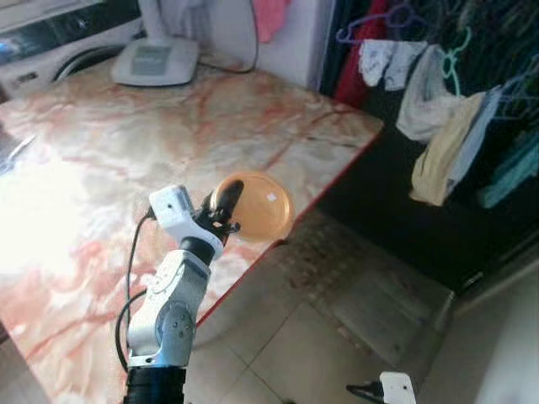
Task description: Restocking fridge
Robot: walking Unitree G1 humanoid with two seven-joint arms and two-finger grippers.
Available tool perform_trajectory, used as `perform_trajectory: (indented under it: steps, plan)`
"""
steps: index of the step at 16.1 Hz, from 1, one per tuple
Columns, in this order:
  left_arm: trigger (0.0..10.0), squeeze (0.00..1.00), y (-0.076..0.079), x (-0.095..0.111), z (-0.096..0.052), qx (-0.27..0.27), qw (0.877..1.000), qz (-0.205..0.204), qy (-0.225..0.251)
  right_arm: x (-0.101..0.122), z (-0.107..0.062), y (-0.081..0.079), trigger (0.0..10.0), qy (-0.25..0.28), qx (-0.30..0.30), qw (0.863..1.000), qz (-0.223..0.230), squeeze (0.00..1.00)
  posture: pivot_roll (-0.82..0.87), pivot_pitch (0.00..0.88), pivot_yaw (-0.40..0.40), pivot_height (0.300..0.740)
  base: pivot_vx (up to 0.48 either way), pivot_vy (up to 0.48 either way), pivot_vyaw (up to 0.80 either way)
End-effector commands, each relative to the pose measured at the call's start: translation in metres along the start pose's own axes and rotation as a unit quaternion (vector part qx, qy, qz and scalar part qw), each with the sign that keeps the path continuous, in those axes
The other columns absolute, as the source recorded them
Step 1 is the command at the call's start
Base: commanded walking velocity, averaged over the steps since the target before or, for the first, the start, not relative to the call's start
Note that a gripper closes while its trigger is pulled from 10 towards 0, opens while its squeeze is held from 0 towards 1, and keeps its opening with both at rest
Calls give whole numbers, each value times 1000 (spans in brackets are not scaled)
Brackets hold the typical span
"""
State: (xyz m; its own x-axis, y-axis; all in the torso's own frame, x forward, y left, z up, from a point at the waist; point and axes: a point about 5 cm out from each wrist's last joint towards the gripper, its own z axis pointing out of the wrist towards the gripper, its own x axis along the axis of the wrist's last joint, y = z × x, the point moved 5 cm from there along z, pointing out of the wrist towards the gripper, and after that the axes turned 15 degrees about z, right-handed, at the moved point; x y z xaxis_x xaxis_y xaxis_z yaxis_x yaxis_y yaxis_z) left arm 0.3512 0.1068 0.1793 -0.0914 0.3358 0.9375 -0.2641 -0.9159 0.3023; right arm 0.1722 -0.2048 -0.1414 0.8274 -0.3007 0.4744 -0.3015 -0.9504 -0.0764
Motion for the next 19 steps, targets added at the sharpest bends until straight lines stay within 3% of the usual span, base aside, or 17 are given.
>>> perform_trajectory:
  steps: [1,13,16,19]
  plan:
    - [10000,0,2,3,0,-5,1000,5,6,-7,-1,1,10000,-11,0,1000,-2,0,6,110,28,740,0,0,-800]
    - [10000,0,3,3,0,-7,1000,7,6,-7,-1,0,10000,-11,0,1000,-3,0,7,108,28,740,0,0,-800]
    - [10000,0,8,2,1,-18,1000,12,6,-8,-1,0,10000,-13,3,1000,-7,0,9,112,28,740,0,0,0]
    - [10000,0,9,1,1,-22,1000,14,4,-8,-1,-1,10000,-13,4,1000,-6,0,9,110,31,740,0,0,-800]
